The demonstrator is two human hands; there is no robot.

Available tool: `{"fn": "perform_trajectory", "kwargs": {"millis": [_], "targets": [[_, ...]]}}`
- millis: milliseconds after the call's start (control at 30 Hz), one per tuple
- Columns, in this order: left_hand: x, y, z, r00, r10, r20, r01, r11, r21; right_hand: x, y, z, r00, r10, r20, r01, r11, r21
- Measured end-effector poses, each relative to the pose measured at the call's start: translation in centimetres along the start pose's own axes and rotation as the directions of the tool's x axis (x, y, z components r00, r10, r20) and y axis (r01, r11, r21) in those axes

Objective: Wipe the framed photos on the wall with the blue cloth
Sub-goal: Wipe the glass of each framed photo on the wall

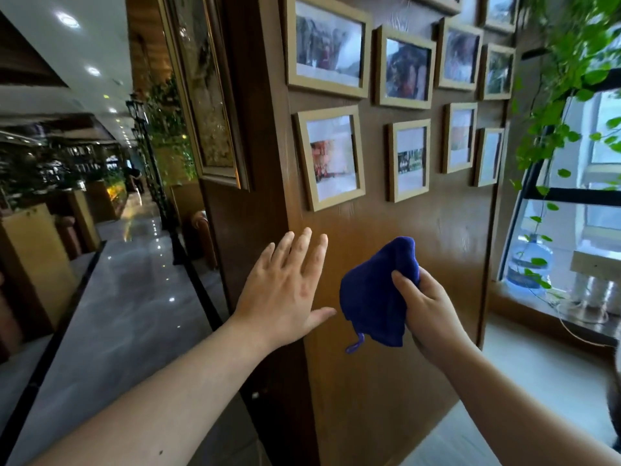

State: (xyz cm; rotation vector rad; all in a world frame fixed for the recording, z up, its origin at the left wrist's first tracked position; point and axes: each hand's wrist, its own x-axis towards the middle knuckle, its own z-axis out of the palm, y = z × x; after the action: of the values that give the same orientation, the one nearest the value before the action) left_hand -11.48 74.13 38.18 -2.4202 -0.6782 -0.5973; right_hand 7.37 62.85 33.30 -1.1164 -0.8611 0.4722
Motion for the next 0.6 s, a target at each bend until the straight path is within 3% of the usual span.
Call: {"fn": "perform_trajectory", "kwargs": {"millis": [167, 433, 600], "targets": [[6.1, -3.2, 2.2, 0.999, 0.019, -0.049, -0.017, 0.999, 0.048, 6.4, 0.0, 2.0, 0.997, -0.07, -0.021, 0.071, 0.996, 0.053], [15.5, -9.1, 5.3, 0.955, 0.294, -0.027, -0.269, 0.903, 0.335, 16.1, -0.5, 4.2, 0.975, -0.197, -0.1, 0.202, 0.979, 0.038], [20.7, -11.6, 6.5, 0.931, 0.362, -0.046, -0.306, 0.843, 0.442, 21.5, -1.1, 4.7, 0.951, -0.29, -0.104, 0.291, 0.957, -0.005]]}}
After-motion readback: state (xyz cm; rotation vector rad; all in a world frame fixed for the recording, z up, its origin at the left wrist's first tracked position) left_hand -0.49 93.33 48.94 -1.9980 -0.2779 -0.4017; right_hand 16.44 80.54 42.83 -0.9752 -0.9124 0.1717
